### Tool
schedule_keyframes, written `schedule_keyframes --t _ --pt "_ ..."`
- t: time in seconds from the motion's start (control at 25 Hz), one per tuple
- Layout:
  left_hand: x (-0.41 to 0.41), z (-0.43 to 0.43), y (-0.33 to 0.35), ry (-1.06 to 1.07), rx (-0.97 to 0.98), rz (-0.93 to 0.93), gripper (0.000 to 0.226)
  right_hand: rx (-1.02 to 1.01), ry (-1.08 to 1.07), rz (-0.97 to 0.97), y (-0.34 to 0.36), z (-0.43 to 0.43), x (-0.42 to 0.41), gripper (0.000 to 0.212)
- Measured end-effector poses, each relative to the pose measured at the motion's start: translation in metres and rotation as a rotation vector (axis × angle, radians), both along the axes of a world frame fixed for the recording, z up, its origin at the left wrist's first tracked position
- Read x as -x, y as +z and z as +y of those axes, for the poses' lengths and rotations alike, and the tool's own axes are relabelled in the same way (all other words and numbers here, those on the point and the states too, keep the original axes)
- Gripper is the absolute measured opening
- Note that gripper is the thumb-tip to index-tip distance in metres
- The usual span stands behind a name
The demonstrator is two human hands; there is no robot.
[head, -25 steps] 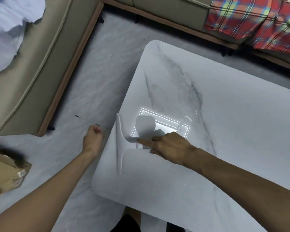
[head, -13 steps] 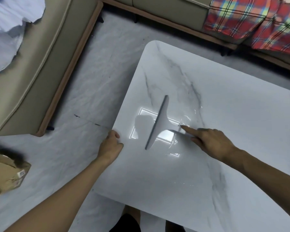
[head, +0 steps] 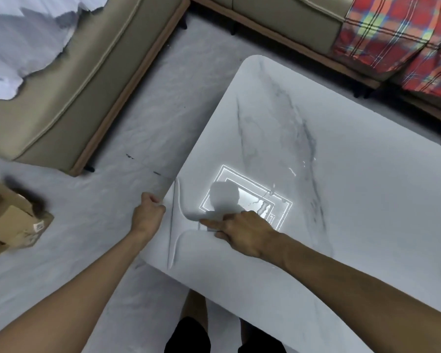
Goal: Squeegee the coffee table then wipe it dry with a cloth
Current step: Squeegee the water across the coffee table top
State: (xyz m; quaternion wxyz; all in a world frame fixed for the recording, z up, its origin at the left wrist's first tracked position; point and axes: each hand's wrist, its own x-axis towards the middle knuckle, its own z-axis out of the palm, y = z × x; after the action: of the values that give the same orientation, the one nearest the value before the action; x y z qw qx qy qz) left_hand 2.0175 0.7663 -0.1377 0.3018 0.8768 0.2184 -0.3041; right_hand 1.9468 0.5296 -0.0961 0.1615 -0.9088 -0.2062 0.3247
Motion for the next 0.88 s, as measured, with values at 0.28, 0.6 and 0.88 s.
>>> schedule_keyframes --t 0.28,0.6,0.88 --pt "0.057 0.017 -0.017 -0.148 -0.047 0.154 0.021 0.071 -0.084 -0.027 -0.018 -0.046 0.034 0.048" --pt "0.054 0.028 -0.012 -0.038 -0.023 0.086 0.018 0.271 -0.358 0.025 0.035 -0.144 0.103 0.044" --pt "0.067 0.078 0.001 0.148 0.003 -0.002 0.017 -0.044 0.025 0.025 0.004 0.067 0.056 0.039"
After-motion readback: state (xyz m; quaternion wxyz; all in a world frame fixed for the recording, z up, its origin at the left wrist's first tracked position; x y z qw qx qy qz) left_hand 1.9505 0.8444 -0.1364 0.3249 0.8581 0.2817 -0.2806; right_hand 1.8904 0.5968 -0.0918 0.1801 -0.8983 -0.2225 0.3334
